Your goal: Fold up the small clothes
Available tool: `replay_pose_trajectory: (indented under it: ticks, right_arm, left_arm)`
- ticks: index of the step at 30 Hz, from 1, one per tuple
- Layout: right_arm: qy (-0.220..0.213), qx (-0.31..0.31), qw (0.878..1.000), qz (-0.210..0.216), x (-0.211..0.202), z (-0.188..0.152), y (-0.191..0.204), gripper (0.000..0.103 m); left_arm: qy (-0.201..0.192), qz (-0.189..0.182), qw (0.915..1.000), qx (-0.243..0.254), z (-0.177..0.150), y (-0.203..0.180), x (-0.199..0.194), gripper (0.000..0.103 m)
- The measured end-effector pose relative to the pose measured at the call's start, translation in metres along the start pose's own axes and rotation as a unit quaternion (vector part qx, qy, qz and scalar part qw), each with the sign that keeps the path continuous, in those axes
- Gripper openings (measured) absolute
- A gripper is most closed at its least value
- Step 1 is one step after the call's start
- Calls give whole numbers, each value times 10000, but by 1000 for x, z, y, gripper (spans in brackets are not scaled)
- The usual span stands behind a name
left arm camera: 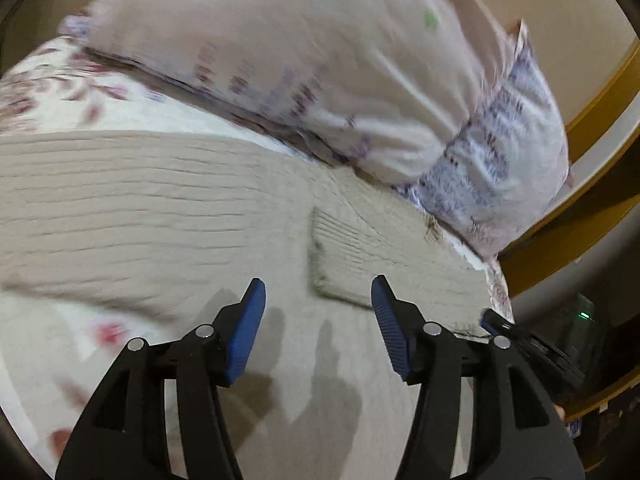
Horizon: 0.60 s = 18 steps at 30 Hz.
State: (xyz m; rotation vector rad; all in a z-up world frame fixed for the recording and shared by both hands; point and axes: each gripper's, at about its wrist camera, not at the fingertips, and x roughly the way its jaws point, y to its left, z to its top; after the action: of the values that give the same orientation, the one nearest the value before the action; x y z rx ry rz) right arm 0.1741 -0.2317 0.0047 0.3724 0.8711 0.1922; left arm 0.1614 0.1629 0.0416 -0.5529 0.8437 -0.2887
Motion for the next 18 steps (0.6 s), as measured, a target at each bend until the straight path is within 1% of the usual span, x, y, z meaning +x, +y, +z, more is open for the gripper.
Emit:
replay_pose_trajectory:
  ticks: [1,3,4,5,6,8,10,11,14,15,17,18]
  right_arm:
    - [51,-94,9999,-13,6,0,5,49]
    - [263,-252,9993,-65,21,-4,14,59]
    - [443,-309,9985,-123,32,-8,16,60]
    - [377,-372,9985,-165,31,-11,15,61]
    - [317,-433,9984,-182,29,-12,17,66]
    - [308,-379,9988,-82,25,-14,18,69]
    - [304,-245,9992,53,21,-15,16,70]
    - [303,-207,9993,91,19,-15,14,70]
    - [334,-87,9992,198,15,-16,11,70]
    - [342,-62,9991,222,15,-16,10,70]
    - [345,-38,9991,248,15,-16,10,71]
    - [344,-29,9991,251,15,-16,11,71]
  left_arm:
    - [-139,61,9999,-80,-2,12,-17,57]
    - [-332,203,9988,-281,-6,29,-38,57]
    - [-445,328,9972,-494,-8,46,-53,57]
    - [-511,406,9955,-683,-9,59,-61,57]
    - [-553,457,9939,-839,-10,69,-67,57]
    - [-628,550,9884,-1272,-12,94,-77,57]
    - [-719,491,9798,-1797,-13,120,-86,57]
    - [-762,461,9773,-1923,-14,127,-89,57]
    - [-926,326,9633,-2498,-17,149,-94,57]
    - [-1015,228,9561,-2739,-18,156,-96,57]
    - [-1150,146,9491,-2930,-19,162,-99,55]
    - [-1256,128,9440,-3049,-18,166,-101,55]
